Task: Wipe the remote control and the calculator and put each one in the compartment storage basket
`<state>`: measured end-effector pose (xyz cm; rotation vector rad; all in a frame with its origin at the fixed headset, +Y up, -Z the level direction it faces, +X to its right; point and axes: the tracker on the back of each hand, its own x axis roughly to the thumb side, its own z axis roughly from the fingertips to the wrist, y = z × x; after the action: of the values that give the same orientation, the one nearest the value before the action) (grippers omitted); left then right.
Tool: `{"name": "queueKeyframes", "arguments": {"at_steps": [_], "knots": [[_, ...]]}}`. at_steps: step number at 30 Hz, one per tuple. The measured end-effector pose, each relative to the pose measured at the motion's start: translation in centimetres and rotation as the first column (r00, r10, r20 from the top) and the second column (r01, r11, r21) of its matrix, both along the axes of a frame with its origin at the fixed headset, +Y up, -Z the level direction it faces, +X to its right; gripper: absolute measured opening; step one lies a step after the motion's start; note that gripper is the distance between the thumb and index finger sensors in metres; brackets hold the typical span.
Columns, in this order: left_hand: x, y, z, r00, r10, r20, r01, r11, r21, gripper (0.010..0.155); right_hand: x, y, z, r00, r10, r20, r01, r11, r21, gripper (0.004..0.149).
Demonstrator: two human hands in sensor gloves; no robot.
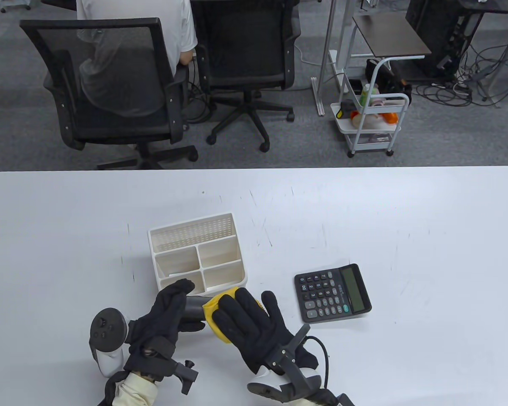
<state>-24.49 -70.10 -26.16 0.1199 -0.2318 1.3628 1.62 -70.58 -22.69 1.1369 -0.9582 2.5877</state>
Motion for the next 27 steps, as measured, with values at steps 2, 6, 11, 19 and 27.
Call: {"name": "queueKeyframes", "arguments": {"at_steps": [2, 6, 11, 19, 27], "knots": [[-0.2, 0.1, 0.0, 1.000, 0.005, -0.008, -0.005, 1.000, 0.002, 0.046, 0.5, 0.0, -0.4, 0.999, -0.040, 0.026, 0.041, 0.999, -0.026, 0.056], [-0.1, 0.1, 0.0, 1.000, 0.011, 0.007, -0.011, 1.000, -0.004, 0.046, 1.1, -0.1, -0.7, 0.997, -0.059, 0.052, 0.061, 0.998, -0.030, 0.056], [0.3, -0.1, 0.1, 1.000, 0.007, 0.028, -0.007, 1.000, -0.030, 0.046, 0.0, -0.2, -0.1, 1.000, -0.016, -0.010, 0.015, 1.000, -0.016, 0.057], [1.5, -0.6, 0.0, 0.992, -0.009, 0.126, 0.020, 0.996, -0.085, 0.047, -1.4, 0.1, 0.8, 0.997, 0.061, -0.041, -0.058, 0.997, 0.052, 0.063], [2.3, -0.9, -0.4, 0.960, 0.040, 0.279, -0.019, 0.997, -0.075, 0.061, -0.8, 0.4, 0.5, 0.995, -0.026, -0.091, 0.022, 0.999, -0.047, 0.062]]}}
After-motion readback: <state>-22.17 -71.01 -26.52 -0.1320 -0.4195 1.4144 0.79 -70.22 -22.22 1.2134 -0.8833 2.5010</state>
